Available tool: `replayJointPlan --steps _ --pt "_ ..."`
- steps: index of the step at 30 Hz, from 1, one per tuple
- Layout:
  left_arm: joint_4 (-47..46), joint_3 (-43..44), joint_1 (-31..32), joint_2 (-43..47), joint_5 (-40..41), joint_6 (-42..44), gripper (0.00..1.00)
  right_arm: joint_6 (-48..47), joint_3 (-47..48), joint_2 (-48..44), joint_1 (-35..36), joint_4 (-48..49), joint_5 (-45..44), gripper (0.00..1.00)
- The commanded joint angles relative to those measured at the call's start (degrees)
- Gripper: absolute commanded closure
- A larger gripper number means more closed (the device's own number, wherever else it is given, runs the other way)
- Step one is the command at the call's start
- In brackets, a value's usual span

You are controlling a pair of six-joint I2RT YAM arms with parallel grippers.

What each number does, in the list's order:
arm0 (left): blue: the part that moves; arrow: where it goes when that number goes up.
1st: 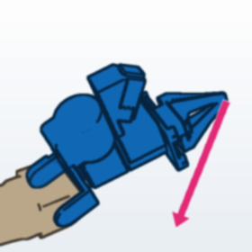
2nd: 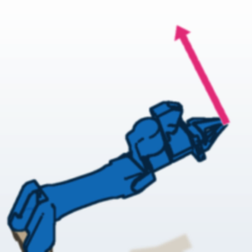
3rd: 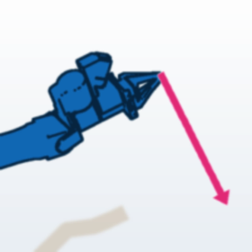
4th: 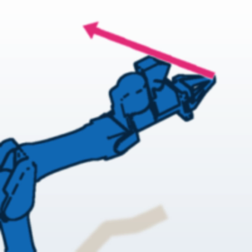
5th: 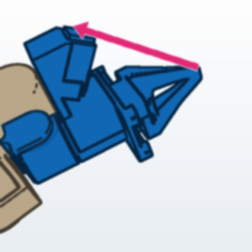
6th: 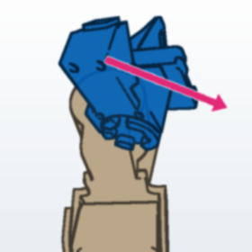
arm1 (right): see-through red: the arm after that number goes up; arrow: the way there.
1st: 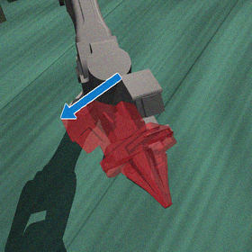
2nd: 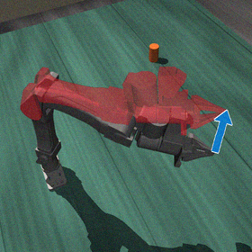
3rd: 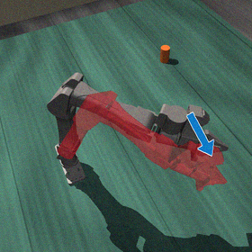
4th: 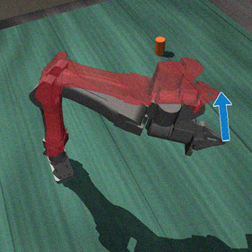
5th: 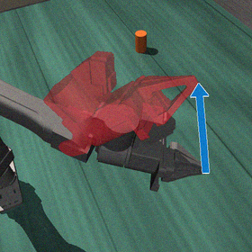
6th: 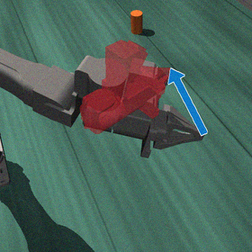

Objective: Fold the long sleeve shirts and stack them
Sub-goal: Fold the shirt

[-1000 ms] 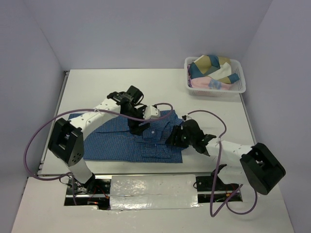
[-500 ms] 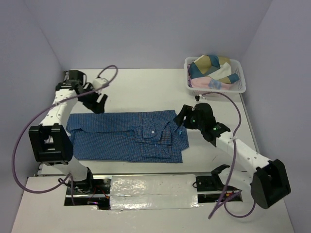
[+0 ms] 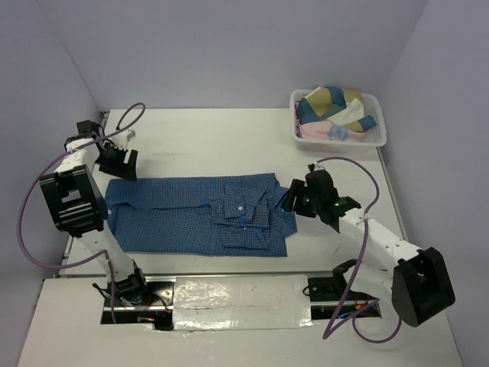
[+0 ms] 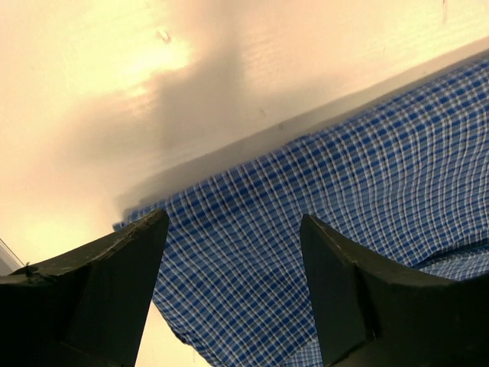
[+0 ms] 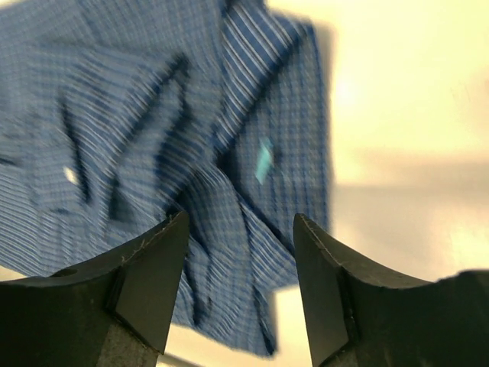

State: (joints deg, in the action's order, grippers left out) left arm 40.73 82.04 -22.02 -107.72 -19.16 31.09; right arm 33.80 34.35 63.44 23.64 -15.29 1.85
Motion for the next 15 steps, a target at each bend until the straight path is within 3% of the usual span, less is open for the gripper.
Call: replayJointPlan --steps 1,8,15 --pt "-2.67 3.65 0.31 -1.35 -2.81 -0.86 0.17 1.70 -1.65 -4.11 0.00 -6.94 -1.23 0.37" --pt "-2.84 5.50 0.58 -6.18 -2.30 -2.35 0.18 5.57 -8.59 -7.63 0.18 -5.37 1.93 0.40" --pt "-4.96 -2.58 -1.70 0.84 5.87 2.13 0.17 6.54 -7.54 0.10 6.15 -5.28 2.64 0.42"
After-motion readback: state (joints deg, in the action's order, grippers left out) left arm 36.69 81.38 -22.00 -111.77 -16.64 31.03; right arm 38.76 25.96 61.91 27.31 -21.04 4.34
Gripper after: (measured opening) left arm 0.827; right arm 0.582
